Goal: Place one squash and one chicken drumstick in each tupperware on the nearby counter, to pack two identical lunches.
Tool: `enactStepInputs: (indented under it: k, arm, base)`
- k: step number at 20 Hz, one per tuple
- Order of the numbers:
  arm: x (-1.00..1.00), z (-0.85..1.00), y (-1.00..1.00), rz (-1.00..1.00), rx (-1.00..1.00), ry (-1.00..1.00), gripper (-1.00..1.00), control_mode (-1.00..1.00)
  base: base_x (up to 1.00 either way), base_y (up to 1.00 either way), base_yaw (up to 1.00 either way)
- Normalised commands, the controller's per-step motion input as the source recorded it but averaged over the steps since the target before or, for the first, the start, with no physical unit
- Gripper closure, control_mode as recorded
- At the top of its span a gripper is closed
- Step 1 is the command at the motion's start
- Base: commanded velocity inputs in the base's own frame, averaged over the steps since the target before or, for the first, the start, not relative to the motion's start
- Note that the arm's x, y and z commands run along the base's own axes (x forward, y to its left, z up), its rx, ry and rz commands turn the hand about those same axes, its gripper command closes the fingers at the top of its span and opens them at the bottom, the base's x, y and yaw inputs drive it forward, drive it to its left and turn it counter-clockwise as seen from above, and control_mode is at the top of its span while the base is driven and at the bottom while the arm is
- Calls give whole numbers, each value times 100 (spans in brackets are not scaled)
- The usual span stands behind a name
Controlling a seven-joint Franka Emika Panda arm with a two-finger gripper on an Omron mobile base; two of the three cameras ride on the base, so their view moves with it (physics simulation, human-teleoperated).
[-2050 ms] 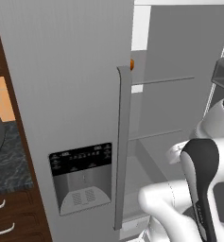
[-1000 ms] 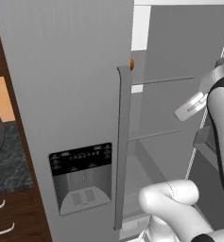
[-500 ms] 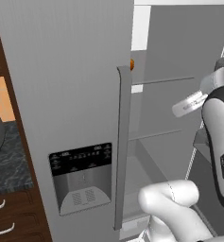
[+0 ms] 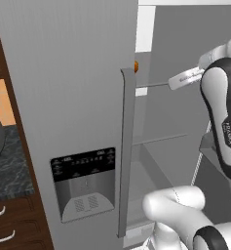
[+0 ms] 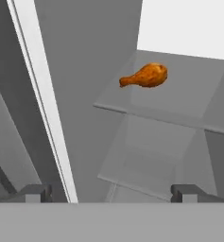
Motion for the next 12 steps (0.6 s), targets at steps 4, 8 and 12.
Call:
enactStepInputs:
  k: [4,8,12]
  arm:
    - [76,-4,0,15,2,-1,-100,-100]
    - [62,-33,7,15,0,0,-100,-100]
    - [64,-21,3,6,0,0,-100,-100]
  base:
    - [0,0,0]
    - [0,0,0]
    - [0,0,0]
